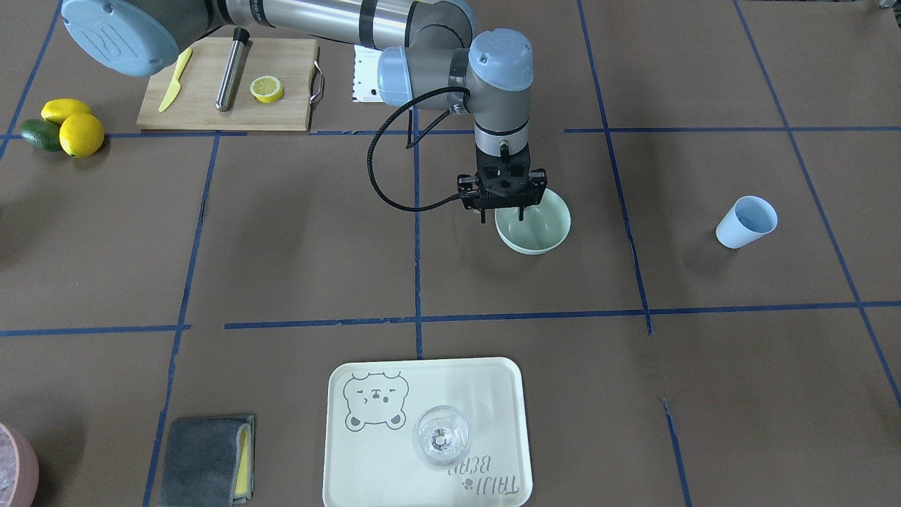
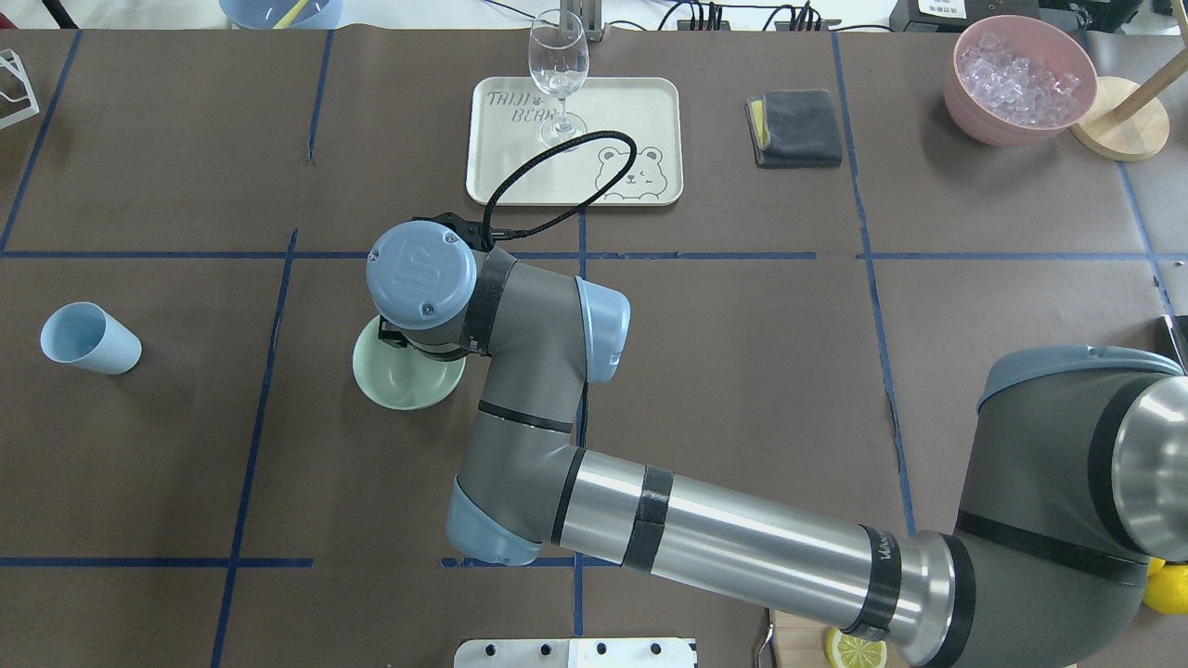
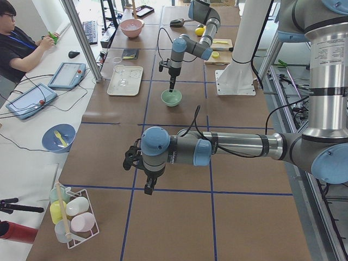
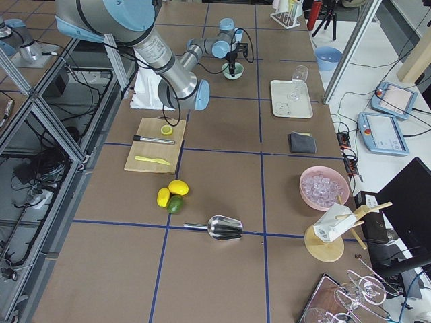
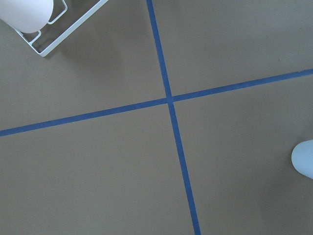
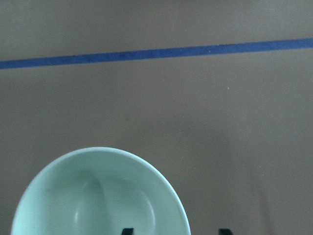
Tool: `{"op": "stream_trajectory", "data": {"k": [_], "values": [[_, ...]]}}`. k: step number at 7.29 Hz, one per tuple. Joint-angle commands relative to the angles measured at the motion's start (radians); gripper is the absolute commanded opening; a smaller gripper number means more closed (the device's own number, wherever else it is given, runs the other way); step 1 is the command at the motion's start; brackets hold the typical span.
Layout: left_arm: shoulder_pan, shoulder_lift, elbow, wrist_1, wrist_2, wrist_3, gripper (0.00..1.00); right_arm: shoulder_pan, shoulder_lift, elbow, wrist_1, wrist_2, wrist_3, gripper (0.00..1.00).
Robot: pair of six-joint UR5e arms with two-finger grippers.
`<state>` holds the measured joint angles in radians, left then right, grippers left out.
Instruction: Pour ice into bowl
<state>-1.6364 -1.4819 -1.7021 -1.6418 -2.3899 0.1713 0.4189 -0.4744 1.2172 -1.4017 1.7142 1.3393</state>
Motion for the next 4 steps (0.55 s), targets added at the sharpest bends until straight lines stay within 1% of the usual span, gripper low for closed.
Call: {"op": "stream_trajectory", "data": {"k": [1,2,3,4], "values": [[0.001,-0.003,0.001,-0.059,0.0,0.001,1.0,0.143,-0.026,0.086,-0.075,0.13,-0.164,1.0],[0.004,-0.005,0.001,-0.096,0.0,0.001,1.0,0.229,-0.103,0.178,-0.114,0.207,-0.24,1.0],[0.009,-0.008,0.001,-0.125,0.003,-0.004,1.0,0.32,-0.232,0.291,-0.126,0.275,-0.372,1.0],[0.009,-0.009,0.001,-0.169,0.002,-0.009,1.0,0.442,-0.362,0.379,-0.158,0.366,-0.57,1.0]]}}
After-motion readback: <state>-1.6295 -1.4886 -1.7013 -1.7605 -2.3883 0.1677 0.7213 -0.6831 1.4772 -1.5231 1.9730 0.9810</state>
